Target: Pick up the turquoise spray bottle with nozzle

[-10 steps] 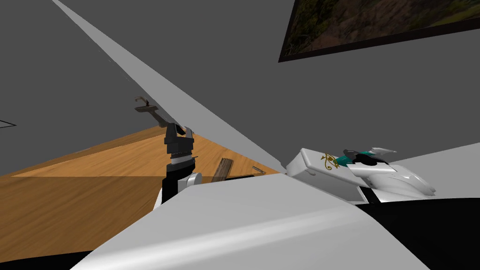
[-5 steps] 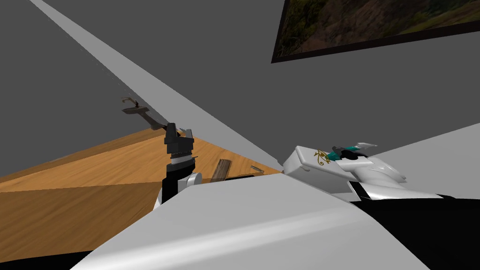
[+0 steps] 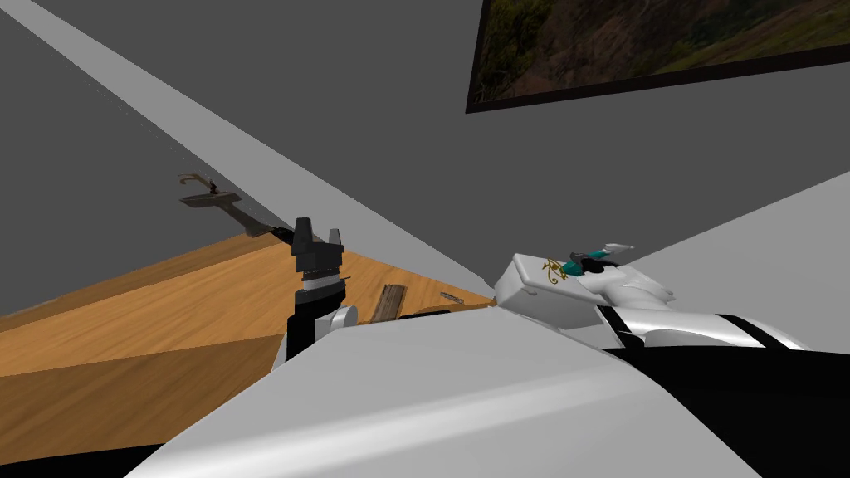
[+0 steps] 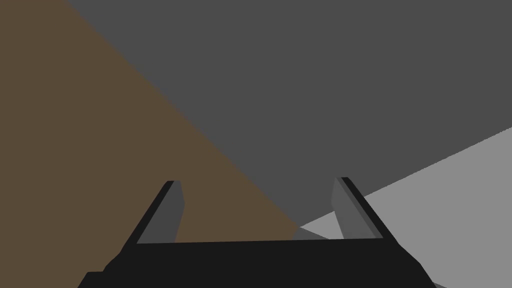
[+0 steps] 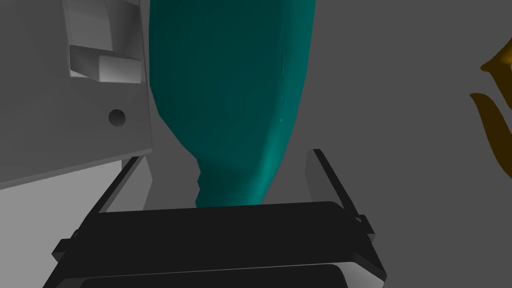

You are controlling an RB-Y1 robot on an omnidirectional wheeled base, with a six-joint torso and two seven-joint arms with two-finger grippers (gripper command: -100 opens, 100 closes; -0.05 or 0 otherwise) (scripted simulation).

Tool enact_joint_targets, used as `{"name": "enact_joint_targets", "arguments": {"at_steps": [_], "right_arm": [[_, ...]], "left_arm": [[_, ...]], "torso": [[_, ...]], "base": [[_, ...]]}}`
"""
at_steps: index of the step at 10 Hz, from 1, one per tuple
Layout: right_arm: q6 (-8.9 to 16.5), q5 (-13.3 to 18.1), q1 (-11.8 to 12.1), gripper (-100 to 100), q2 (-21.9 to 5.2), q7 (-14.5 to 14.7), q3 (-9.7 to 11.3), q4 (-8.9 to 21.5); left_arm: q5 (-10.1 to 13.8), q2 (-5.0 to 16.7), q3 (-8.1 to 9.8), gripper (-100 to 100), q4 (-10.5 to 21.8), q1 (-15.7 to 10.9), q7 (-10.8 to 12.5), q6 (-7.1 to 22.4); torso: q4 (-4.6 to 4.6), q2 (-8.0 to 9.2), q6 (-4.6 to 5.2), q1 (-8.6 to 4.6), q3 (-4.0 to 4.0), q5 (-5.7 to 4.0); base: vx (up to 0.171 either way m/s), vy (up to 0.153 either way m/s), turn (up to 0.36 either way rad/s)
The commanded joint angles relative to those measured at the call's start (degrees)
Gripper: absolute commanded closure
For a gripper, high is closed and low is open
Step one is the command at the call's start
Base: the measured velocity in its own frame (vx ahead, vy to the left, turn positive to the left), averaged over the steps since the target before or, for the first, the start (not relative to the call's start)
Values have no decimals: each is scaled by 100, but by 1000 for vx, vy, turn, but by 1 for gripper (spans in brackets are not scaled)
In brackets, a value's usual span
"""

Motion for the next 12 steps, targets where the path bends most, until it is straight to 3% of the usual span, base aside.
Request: {"name": "enact_joint_targets", "arguments": {"at_steps": [1,2,6,7,8,9,10,11,12], "right_arm": [[45,208,-125,-100,46,-216,123,-66],[80,465,-403,-100,64,-408,345,9],[80,486,-403,-100,64,-515,409,9],[115,765,-681,-100,83,-793,658,83],[115,765,-681,-100,83,-815,695,83],[151,1014,-895,-100,102,-1046,916,157],[151,1044,-959,-100,102,-1114,981,157],[186,1323,-1205,-100,120,-1320,1159,232],[186,1323,-1237,-100,120,-1413,1267,232]], "left_arm": [[0,0,0,0,0,0,0,0],[0,0,0,0,0,-1,0,0],[0,0,-1,0,0,-1,0,0],[0,0,-1,0,0,-1,0,0],[0,0,0,0,0,0,0,0],[0,0,0,0,0,-1,0,0],[0,0,0,0,0,0,0,0],[0,0,-1,0,0,-1,0,0],[0,0,0,0,0,0,0,0]], "torso": [[0,0,0,0,0,0],[0,1,-4,2,1,0],[1,4,-3,8,3,2],[1,5,-3,10,3,2],[1,4,0,6,2,2],[1,4,-3,5,2,1],[1,2,0,2,1,1],[0,2,-4,3,1,0],[0,1,-1,1,1,1]], "base": [[2,-19,-81],[2,-20,-150],[2,-6,-19],[2,-15,-171],[4,-15,-103],[6,-24,-183],[7,-20,-81],[8,-26,-153],[8,-19,-99]]}}
